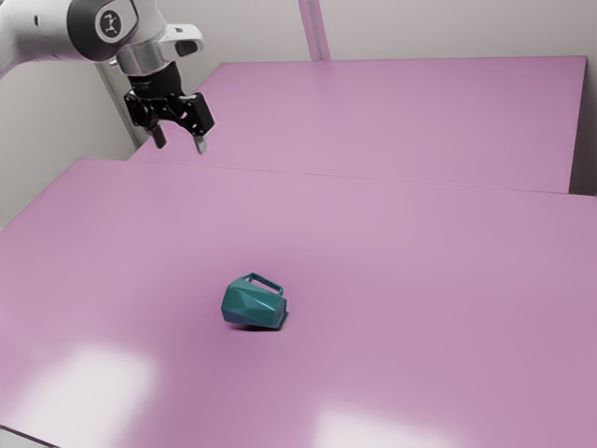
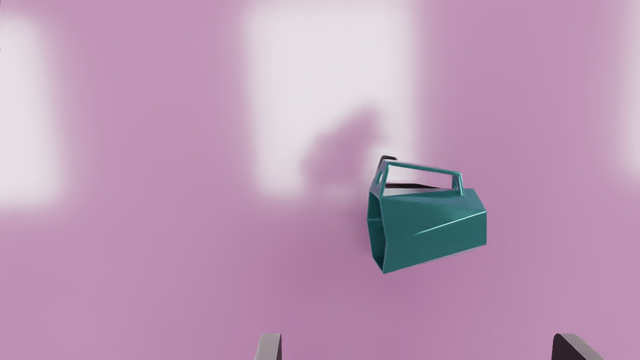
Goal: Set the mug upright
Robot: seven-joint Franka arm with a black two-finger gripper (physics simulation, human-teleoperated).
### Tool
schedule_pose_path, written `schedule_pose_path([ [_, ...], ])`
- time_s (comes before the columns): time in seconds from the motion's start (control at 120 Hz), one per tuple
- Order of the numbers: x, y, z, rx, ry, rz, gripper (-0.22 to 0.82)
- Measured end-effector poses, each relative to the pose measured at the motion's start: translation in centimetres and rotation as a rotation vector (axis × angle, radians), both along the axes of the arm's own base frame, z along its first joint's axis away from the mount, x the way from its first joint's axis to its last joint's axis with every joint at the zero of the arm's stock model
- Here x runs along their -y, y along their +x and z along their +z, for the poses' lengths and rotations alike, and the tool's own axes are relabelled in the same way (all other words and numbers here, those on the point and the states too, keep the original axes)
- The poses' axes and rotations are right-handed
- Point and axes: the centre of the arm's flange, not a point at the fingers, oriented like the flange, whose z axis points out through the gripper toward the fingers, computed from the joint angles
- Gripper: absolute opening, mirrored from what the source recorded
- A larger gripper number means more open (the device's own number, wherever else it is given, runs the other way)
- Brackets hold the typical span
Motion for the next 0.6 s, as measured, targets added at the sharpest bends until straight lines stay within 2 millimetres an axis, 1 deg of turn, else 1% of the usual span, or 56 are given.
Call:
schedule_pose_path([
  [0.167,-0.5,-0.1,0.0,0.0,-0.003,0.011,0.59],
  [0.3,-0.5,-0.1,-0.6,-0.005,-0.038,0.015,0.59],
  [0.508,-0.4,-0.7,-6.0,-0.032,-0.148,0.013,0.59],
  [0.6,-0.8,-0.8,-8.4,-0.029,-0.213,0.023,0.59],
])
